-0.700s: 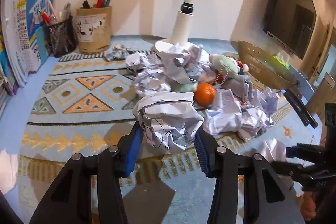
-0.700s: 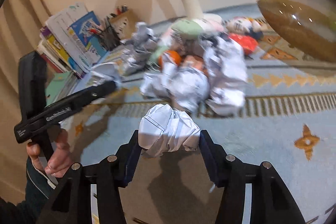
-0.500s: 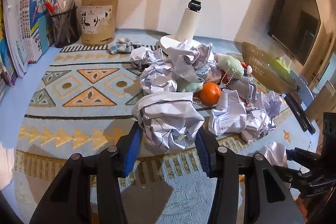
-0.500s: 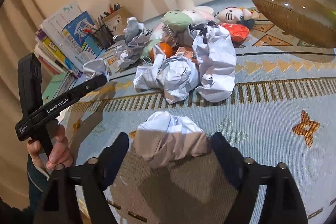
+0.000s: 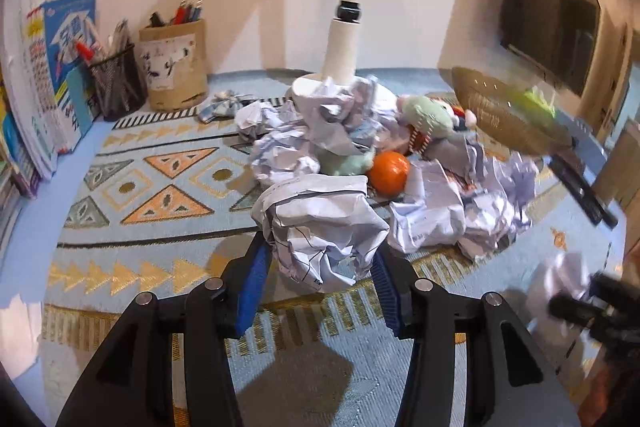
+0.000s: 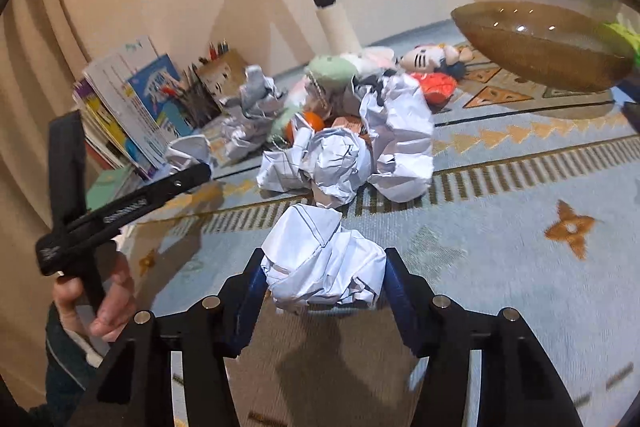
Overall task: Organize objects
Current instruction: 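Carry paper balls in both grippers toward the woven basket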
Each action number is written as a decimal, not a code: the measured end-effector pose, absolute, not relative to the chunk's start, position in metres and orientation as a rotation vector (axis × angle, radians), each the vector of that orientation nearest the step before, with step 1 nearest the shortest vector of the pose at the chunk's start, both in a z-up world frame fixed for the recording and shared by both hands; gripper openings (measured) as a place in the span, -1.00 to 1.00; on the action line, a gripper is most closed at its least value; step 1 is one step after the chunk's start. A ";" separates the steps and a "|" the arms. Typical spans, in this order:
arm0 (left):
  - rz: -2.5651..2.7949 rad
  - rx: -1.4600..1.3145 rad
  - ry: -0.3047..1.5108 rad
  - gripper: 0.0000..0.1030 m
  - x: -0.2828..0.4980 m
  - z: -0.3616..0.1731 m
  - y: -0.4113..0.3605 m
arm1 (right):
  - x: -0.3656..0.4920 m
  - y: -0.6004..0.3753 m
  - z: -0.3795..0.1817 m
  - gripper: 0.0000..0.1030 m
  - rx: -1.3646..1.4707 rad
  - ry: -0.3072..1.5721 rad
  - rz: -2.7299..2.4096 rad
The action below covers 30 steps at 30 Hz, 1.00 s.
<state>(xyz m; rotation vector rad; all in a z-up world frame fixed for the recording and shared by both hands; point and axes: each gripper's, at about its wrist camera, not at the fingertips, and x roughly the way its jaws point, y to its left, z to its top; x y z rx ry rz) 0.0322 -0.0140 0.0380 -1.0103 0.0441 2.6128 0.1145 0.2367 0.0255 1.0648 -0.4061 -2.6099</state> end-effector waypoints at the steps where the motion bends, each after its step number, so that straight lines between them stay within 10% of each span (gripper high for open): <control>1: 2.614 -1.006 0.067 -0.10 0.033 0.038 -0.011 | 0.118 0.239 0.027 0.08 1.065 -0.398 -2.627; 15: 2.565 -0.972 0.089 -0.10 0.049 0.069 0.016 | 0.149 0.312 0.044 0.09 1.067 -0.467 -2.896; 30: 2.349 -0.963 0.193 -0.06 -0.041 0.146 0.240 | 0.078 0.439 0.138 0.12 0.889 -0.551 -3.204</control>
